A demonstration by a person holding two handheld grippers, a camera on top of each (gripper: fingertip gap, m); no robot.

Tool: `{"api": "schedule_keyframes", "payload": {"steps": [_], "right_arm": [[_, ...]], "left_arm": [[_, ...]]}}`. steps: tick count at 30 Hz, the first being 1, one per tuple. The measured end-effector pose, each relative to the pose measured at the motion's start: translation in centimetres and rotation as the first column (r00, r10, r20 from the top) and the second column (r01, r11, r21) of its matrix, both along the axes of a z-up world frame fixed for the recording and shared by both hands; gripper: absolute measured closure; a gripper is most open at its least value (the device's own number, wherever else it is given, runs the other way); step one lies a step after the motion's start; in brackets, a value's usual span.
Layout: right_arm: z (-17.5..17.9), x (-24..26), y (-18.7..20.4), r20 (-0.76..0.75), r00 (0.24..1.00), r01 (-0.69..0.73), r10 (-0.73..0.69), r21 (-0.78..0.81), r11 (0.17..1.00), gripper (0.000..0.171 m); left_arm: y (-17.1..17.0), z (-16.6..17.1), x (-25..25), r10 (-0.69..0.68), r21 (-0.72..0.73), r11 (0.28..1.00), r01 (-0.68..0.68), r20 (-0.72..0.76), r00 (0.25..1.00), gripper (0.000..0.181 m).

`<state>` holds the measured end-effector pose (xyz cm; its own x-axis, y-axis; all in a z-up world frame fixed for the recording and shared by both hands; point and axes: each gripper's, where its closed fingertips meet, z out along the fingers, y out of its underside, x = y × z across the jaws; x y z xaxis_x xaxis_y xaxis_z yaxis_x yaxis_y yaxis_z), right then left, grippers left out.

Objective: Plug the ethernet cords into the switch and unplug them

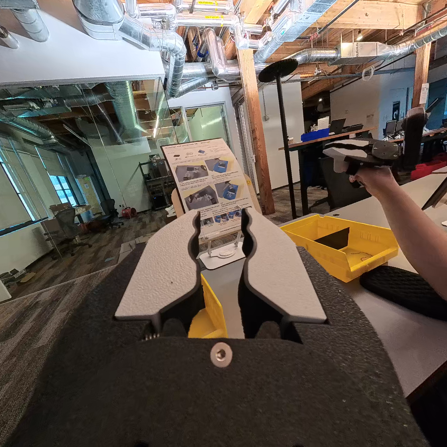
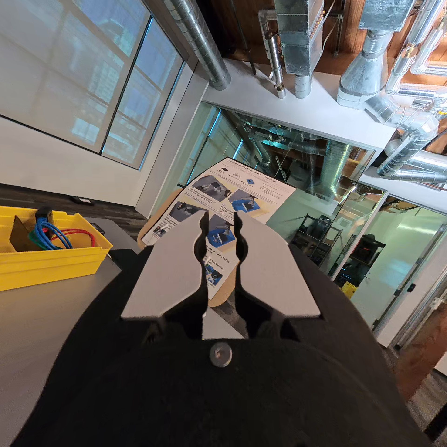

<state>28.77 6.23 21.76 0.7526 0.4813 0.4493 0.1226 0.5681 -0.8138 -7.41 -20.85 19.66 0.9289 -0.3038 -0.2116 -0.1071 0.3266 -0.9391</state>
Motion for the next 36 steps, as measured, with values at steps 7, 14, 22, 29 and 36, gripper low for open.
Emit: {"api": "schedule_keyframes", "payload": {"steps": [7,14,22,29,36], "right_arm": [[1.0,1.7,-0.4,-0.050,0.998,0.041,-0.039,0.046,0.998,0.156],[0.8,2.4,0.2,-0.035,0.996,0.080,-0.078,0.049,0.996,0.157],[0.2,2.0,0.7,0.018,0.995,0.093,-0.094,0.041,0.995,0.157],[-1.0,1.0,1.3,0.109,0.988,0.111,-0.111,0.008,0.994,0.160],[-2.2,0.6,2.3,0.175,0.975,0.143,-0.137,-0.023,0.989,0.161]], "left_arm": [[0.1,0.0,-0.3,0.001,0.004,1.000,-0.001,0.006,1.000,0.153],[0.2,-0.2,-0.2,0.000,-0.002,1.000,0.000,0.001,1.000,0.154],[0.2,0.0,0.0,0.000,0.000,1.000,0.000,-0.005,1.000,0.154],[0.3,-0.2,0.1,-0.003,-0.007,1.000,0.003,-0.008,1.000,0.154],[0.5,-0.5,0.1,-0.004,-0.014,1.000,0.003,-0.012,1.000,0.154]]}}
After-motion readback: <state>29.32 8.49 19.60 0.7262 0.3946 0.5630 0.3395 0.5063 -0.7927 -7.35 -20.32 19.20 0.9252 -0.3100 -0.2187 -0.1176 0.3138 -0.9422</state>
